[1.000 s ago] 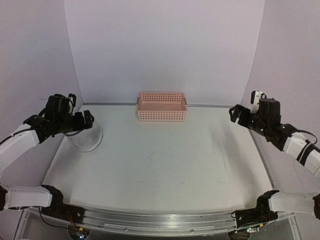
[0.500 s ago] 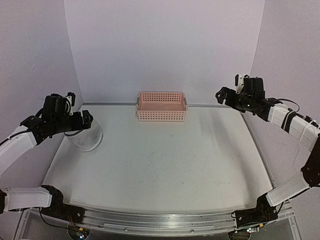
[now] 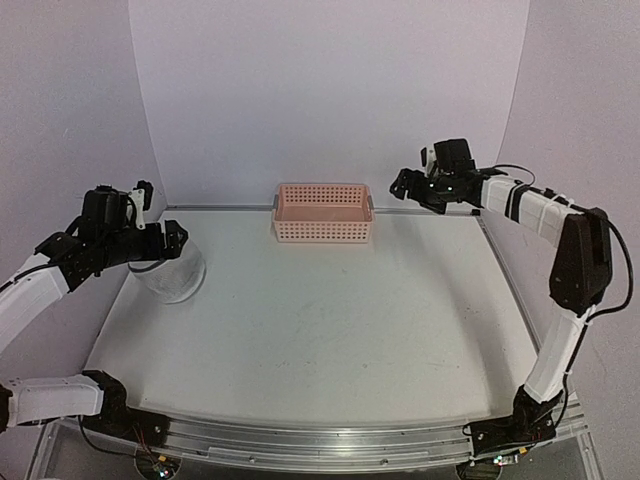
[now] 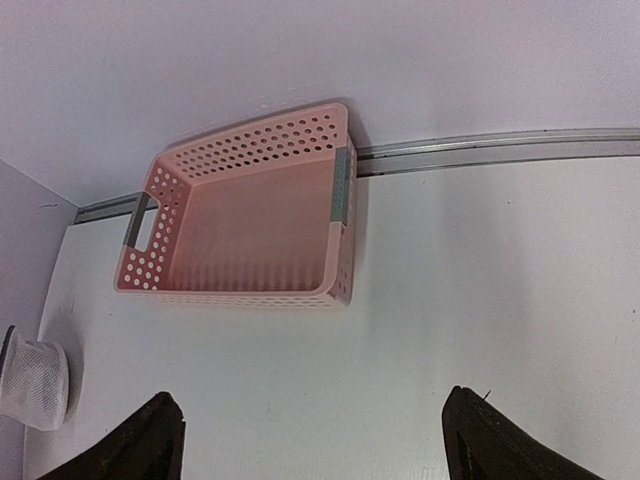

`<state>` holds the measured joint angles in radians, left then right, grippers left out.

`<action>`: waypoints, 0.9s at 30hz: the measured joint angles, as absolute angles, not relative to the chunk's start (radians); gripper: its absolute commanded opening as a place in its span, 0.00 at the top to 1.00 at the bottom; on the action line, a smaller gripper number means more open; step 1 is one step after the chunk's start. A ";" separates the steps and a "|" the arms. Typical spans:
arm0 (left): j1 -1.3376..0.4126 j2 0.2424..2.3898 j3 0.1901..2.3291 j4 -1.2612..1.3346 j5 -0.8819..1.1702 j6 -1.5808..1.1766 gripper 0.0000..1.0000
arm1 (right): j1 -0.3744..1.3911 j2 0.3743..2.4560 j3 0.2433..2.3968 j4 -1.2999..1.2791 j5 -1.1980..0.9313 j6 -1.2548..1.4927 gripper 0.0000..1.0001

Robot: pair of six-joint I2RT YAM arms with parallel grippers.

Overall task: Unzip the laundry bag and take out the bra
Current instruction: Move the bin to the center of the board.

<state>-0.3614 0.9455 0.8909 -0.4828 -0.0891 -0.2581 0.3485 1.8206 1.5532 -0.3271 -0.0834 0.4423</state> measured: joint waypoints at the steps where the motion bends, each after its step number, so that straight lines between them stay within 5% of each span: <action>1: -0.361 0.948 0.891 -0.483 -0.088 -0.258 0.00 | 0.350 1.848 1.583 -0.334 -0.086 0.447 0.11; 15: -0.361 0.945 0.871 -0.482 -0.076 -0.260 0.00 | 0.361 2.328 2.102 -0.453 -0.111 0.514 0.14; 27: -0.361 0.920 0.867 -0.482 -0.082 -0.260 0.00 | 0.361 2.543 2.330 -0.476 -0.116 0.575 0.24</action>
